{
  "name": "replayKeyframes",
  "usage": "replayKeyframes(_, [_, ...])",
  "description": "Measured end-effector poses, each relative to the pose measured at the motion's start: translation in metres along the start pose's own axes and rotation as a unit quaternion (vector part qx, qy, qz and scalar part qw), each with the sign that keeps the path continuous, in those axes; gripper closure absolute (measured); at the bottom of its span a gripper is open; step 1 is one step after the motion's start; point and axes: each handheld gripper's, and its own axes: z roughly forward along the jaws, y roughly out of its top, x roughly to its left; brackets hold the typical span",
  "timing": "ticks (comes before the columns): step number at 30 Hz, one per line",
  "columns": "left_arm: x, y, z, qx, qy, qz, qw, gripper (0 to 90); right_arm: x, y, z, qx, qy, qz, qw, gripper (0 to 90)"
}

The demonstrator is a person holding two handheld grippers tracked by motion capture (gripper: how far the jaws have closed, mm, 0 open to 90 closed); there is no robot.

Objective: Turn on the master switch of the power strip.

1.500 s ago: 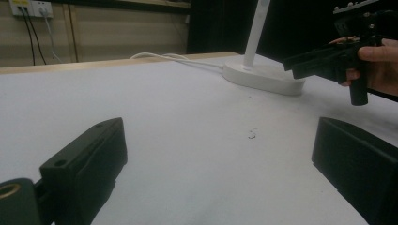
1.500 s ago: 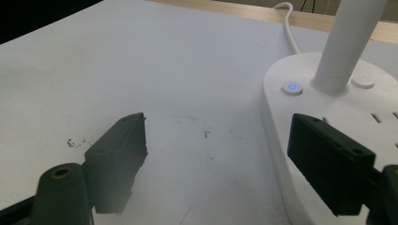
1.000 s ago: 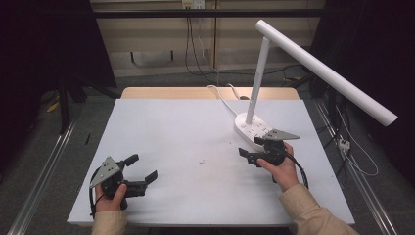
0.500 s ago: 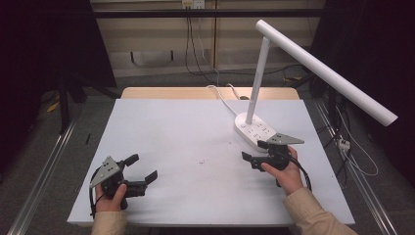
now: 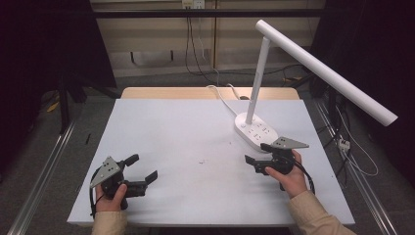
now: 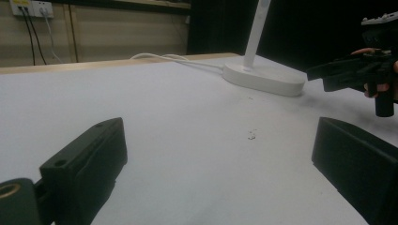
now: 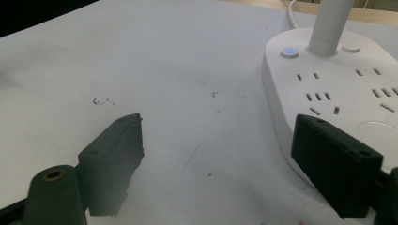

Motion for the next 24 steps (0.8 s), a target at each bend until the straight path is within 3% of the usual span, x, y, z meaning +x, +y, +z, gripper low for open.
replayKeyframes(24, [-0.001,0.000,0.001,0.003,0.001,0.003,1.0000,3.3,0.003,-0.009,-0.016,-0.010,0.005,-0.004,0.9999,16.3])
